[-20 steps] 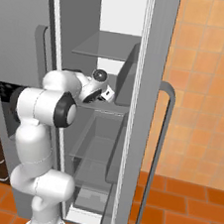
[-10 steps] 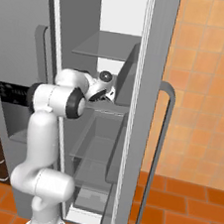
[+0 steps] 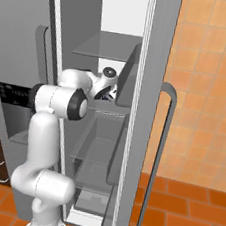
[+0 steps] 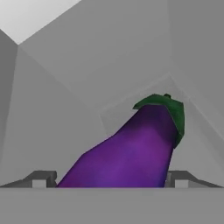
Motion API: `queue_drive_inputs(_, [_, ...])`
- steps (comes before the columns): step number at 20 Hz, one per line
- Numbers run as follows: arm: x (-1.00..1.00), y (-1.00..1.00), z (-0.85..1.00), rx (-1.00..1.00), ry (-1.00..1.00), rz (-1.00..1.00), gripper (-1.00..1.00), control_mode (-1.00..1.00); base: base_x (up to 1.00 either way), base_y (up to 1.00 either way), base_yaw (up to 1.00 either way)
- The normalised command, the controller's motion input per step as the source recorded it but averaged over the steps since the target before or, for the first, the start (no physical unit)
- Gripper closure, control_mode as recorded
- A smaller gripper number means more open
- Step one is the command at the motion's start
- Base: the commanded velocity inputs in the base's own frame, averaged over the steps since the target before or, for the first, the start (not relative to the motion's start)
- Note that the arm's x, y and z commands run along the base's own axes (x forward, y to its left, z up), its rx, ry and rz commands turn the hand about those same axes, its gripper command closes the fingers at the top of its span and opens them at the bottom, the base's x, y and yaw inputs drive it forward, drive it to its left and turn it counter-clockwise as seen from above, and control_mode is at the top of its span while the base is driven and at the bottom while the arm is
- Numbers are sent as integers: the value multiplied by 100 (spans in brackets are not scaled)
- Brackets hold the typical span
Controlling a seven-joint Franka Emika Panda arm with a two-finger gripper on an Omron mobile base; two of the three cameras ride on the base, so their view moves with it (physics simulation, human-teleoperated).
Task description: Place one eggplant and one chicken drumstick in each tupperware on the nearby counter, to pack two identical lunches.
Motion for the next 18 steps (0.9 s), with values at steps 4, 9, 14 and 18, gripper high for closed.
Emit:
queue_drive_inputs(4, [-100, -34, 0, 0, 0, -3, 100, -100, 0, 0, 0])
queue_drive_inputs(9, [-100, -25, 35, 0, 1, -1, 100, -100, 0, 0, 0])
queue_drive_inputs(14, [-100, -1, 67, 0, 3, 0, 100, -100, 0, 0, 0])
queue_drive_inputs(18, [-100, 0, 55, -1, 5, 0, 100, -100, 0, 0, 0])
